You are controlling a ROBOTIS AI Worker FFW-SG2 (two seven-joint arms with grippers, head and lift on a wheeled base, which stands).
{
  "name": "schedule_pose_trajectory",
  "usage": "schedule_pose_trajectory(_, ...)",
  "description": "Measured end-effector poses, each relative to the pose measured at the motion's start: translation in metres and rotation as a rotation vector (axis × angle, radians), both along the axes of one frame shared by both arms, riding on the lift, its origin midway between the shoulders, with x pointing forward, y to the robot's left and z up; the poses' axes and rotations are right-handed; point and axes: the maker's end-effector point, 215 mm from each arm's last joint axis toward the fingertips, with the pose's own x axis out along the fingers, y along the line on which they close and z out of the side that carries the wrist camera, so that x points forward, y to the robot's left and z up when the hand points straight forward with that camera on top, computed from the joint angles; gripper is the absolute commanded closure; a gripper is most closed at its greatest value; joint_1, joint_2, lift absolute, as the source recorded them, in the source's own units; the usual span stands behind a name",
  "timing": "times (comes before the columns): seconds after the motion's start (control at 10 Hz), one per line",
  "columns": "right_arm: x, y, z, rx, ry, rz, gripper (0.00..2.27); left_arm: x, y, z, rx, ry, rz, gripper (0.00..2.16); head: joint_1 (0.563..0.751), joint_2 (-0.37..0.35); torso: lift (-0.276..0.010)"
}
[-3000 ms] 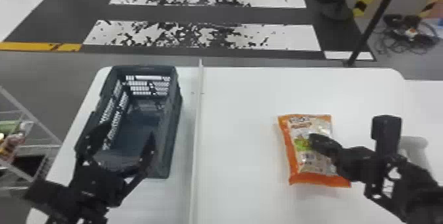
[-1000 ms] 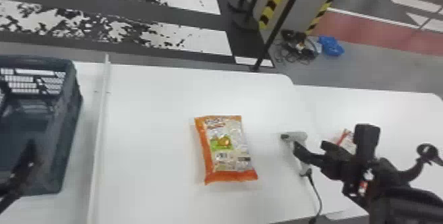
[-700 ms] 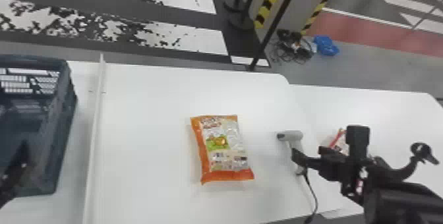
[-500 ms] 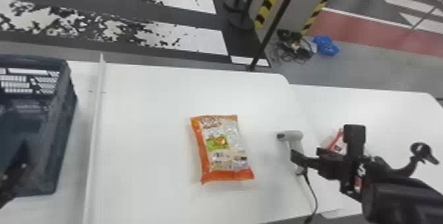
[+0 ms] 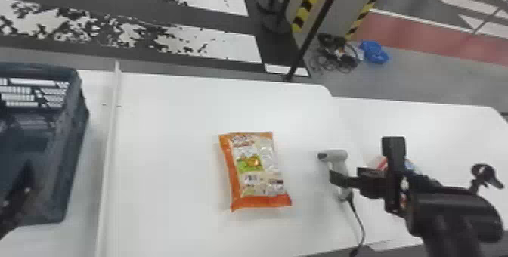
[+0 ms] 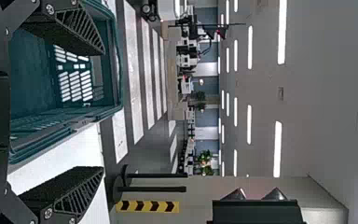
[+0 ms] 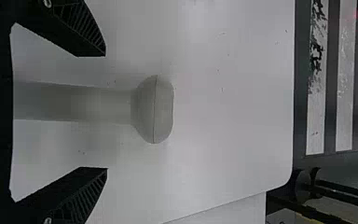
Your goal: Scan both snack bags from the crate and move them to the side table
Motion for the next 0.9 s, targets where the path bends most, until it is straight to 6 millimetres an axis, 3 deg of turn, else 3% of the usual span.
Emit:
schedule_pose_trajectory(0.1, 0.003, 0.0, -0.004, -0.002, 0.013, 0.011, 0.54, 0.0, 0.0, 0.0, 0.0, 0.001, 0.0, 0.12, 0.695, -0.35, -0.075)
schedule_pose_trajectory(0.2, 0.006, 0.0, -0.007, -0.003, 0.023, 0.016, 1.26, -0.001, 0.0, -0.001, 0.0, 0.002, 0.0, 0.12, 0.695, -0.35, -0.075)
schedule_pose_trajectory(0.3, 0.008, -0.001, -0.008, -0.011, 0.029, 0.018, 2.25, -0.001, 0.001, 0.0, 0.0, 0.001, 0.001, 0.12, 0.695, -0.35, -0.075)
schedule_pose_trajectory(0.7, 0.002, -0.006, -0.013, -0.021, 0.064, -0.003, 2.26, -0.001, 0.001, -0.001, 0.0, 0.002, 0.002, 0.12, 0.695, -0.35, -0.075)
schedule_pose_trajectory(0.9, 0.0, -0.003, 0.0, -0.019, 0.042, -0.008, 2.26, -0.001, 0.001, 0.001, 0.002, 0.0, 0.0, 0.12, 0.695, -0.35, -0.075)
